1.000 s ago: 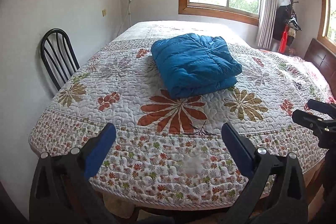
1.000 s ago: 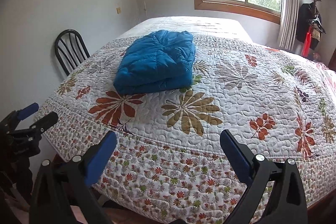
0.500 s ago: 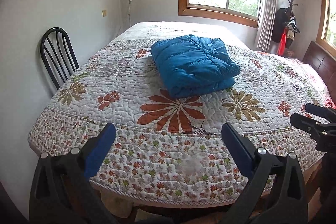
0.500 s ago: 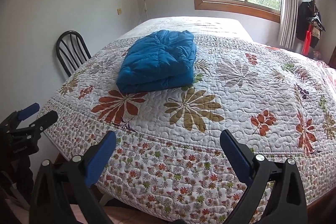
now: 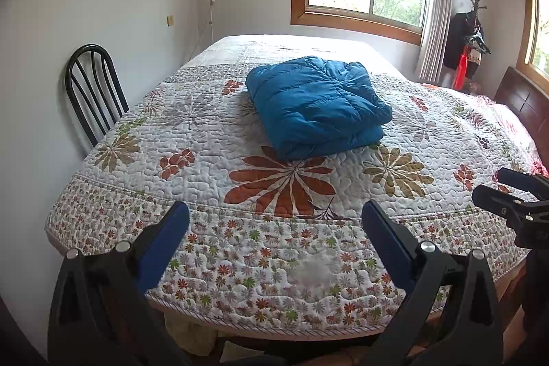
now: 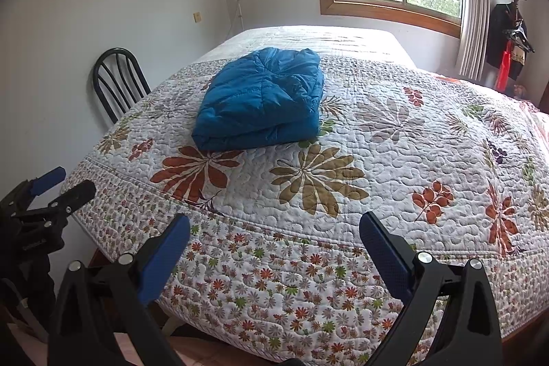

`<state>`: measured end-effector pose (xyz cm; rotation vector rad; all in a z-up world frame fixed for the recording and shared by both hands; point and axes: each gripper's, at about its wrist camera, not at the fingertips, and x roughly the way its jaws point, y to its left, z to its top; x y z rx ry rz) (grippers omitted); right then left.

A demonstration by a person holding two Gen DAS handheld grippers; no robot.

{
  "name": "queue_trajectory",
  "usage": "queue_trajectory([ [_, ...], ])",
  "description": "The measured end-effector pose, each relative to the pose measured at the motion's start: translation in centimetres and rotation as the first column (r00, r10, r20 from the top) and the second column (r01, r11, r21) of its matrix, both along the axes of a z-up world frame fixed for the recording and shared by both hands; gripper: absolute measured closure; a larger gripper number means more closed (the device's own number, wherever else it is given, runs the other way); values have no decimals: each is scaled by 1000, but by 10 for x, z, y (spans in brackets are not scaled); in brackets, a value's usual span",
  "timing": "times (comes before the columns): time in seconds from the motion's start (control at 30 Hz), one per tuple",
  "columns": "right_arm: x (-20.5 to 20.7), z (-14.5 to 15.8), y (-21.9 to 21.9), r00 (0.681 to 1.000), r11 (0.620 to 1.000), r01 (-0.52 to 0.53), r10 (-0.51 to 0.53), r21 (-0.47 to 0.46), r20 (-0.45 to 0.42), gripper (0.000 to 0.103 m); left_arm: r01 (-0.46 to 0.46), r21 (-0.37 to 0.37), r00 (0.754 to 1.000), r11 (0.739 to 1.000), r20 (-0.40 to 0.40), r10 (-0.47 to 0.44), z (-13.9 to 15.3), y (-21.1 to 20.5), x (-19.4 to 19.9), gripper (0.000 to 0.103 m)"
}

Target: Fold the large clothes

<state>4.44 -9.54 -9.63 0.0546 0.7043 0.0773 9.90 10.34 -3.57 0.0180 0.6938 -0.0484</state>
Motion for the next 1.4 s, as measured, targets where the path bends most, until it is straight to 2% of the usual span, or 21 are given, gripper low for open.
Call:
queue_trajectory([
  [1.4,6,-5,-1,1000,1000,-2,2,2,-13,4,8,3,1000,1000,-9,-8,-5,1,7,3],
])
